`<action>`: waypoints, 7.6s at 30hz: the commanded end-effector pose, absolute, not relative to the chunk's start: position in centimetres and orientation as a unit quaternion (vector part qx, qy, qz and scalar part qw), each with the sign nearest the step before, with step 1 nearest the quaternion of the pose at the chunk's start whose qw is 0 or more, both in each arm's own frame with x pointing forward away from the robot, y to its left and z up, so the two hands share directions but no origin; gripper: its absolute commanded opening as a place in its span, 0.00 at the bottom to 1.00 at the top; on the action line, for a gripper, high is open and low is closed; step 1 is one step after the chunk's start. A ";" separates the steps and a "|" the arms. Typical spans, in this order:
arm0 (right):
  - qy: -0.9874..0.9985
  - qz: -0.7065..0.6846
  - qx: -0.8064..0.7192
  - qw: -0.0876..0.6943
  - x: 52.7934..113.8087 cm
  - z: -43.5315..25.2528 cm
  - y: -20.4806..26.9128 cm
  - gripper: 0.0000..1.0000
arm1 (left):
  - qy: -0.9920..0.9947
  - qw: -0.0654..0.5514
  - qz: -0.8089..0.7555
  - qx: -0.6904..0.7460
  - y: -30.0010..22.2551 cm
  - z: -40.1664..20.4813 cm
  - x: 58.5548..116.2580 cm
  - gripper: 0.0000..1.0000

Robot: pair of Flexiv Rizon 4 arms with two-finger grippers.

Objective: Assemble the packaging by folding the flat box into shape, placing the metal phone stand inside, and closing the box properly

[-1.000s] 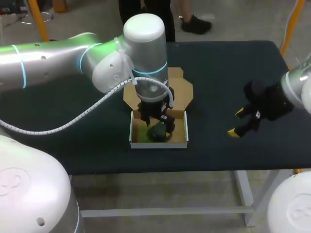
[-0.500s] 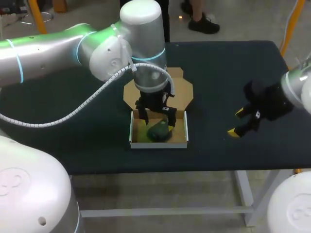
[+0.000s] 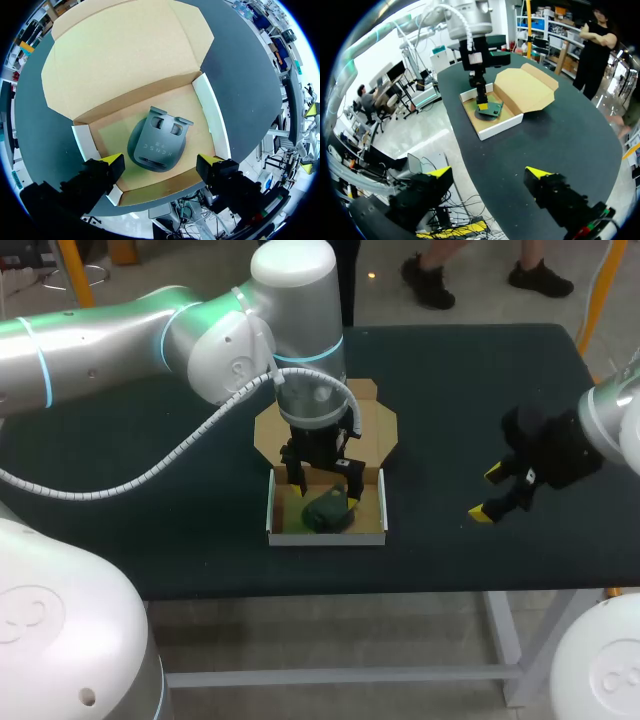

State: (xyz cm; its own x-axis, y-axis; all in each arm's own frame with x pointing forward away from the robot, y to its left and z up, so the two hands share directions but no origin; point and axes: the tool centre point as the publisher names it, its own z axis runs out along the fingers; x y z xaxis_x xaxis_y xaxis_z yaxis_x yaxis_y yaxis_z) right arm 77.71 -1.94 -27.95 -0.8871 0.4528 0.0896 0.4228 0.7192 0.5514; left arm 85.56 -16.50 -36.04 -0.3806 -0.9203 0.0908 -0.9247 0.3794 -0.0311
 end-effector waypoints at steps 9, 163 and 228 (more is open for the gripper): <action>0.926 0.293 0.235 0.024 77.6 -27.8 -2.1 1.00 | -0.772 0.017 0.037 0.635 -17.4 -36.5 85.5 1.00; 0.968 0.196 0.152 -0.034 81.7 -22.8 1.3 1.00 | -0.825 0.143 0.370 0.402 -0.3 -33.4 97.1 1.00; 0.987 0.119 0.105 -0.025 86.9 -21.1 5.3 1.00 | -0.806 0.249 0.453 0.288 -8.2 -34.5 96.7 0.29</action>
State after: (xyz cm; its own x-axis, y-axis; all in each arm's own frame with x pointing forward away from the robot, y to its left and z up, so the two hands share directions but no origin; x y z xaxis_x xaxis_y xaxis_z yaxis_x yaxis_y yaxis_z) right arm 86.89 5.13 -21.45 -0.9767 0.2026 0.0707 0.2137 0.9475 0.2378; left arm 96.70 -8.21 -34.53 -0.7105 -0.2421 0.6608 -0.6901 0.4239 -0.5866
